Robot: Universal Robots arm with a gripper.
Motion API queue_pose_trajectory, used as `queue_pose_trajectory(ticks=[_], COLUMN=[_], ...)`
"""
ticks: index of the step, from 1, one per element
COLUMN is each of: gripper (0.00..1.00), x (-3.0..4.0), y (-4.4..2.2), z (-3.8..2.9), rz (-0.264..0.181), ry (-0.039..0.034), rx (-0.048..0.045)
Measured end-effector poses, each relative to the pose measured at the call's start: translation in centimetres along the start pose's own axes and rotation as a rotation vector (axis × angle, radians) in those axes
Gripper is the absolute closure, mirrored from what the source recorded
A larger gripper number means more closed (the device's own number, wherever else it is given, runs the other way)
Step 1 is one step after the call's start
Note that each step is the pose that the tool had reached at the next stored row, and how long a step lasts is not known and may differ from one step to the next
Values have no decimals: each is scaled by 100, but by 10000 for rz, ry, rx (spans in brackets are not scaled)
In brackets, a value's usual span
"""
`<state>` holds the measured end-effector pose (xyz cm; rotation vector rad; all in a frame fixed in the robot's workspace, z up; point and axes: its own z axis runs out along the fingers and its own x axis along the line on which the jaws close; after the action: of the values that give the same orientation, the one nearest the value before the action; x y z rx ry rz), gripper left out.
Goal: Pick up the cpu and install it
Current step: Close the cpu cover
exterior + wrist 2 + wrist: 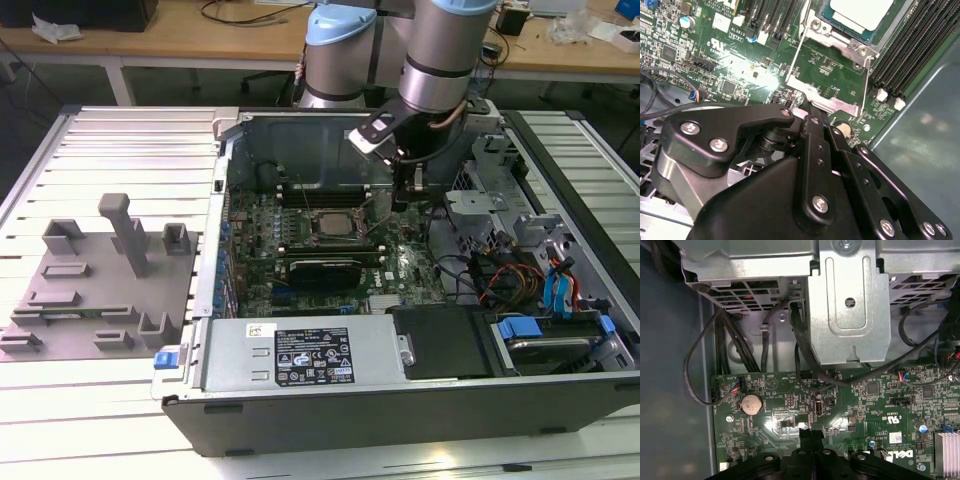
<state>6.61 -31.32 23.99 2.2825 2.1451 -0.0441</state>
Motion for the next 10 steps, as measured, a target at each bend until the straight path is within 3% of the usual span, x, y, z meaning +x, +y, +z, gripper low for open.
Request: queue_pose_trajectory(ticks=[10], gripper=[89], x=[-4], y=[-83], z=[1], rz=[0], ry=[0], rx=[0])
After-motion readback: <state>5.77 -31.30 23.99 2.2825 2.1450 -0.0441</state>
